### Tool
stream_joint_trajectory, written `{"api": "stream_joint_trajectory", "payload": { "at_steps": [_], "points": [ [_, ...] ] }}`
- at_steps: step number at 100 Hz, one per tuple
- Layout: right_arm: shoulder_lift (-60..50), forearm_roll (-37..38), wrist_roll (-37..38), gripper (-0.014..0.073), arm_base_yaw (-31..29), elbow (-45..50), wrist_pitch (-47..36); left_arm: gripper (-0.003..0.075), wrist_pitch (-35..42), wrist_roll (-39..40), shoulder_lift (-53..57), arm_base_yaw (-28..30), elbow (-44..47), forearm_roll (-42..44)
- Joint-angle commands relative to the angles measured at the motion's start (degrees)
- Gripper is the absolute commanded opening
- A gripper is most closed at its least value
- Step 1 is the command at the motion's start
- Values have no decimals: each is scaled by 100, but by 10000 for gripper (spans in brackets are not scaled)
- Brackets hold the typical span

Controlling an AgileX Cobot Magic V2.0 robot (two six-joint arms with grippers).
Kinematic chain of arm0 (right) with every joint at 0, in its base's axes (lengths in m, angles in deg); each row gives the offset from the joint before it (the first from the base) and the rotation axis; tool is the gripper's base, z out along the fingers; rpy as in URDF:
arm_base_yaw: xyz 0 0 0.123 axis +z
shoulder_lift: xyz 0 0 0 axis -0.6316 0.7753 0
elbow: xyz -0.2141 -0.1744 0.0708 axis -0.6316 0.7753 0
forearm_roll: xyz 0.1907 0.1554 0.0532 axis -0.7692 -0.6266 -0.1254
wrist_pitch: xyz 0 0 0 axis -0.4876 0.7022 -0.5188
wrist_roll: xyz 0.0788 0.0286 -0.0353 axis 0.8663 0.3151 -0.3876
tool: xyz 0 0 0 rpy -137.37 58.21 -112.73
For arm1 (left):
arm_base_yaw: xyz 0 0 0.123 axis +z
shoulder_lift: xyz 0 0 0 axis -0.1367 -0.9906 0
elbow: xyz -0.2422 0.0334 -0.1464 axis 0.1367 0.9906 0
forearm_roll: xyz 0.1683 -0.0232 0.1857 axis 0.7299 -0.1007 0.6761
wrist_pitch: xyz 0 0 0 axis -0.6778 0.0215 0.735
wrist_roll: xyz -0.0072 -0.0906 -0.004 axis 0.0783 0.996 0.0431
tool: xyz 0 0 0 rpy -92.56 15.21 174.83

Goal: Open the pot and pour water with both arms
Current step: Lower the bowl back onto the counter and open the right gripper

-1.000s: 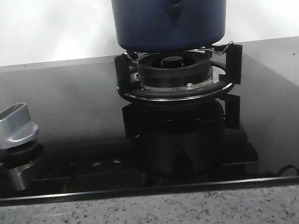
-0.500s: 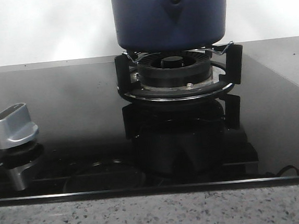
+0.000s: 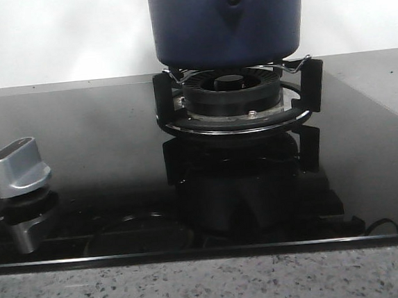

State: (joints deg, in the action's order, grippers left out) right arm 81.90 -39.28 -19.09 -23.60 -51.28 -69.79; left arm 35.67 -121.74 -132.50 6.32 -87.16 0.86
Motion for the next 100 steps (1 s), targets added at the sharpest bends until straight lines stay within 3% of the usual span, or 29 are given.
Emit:
{"api": "stream_joint_trajectory", "payload": {
  "at_steps": [1, 24, 52, 80, 100],
  "points": [
    [-337, -15, -20, -56, -10, -434, 173, 220, -64, 55, 323, -15, -184, -609],
    [-507, -488, -20, -56, -232, -1361, 2517, 220, -75, 55, 323, -15, -184, -609],
    [-507, -805, -20, -56, -1149, -2662, 5786, 220, -123, 55, 323, -15, -184, -620],
    [-507, -805, -20, -56, -2090, -2957, 7587, 220, -402, 55, 323, -142, -184, -838],
    [-507, -805, -20, -56, -2817, -2957, 8342, 220, -304, 55, 323, -506, -184, -838]
  ]
}}
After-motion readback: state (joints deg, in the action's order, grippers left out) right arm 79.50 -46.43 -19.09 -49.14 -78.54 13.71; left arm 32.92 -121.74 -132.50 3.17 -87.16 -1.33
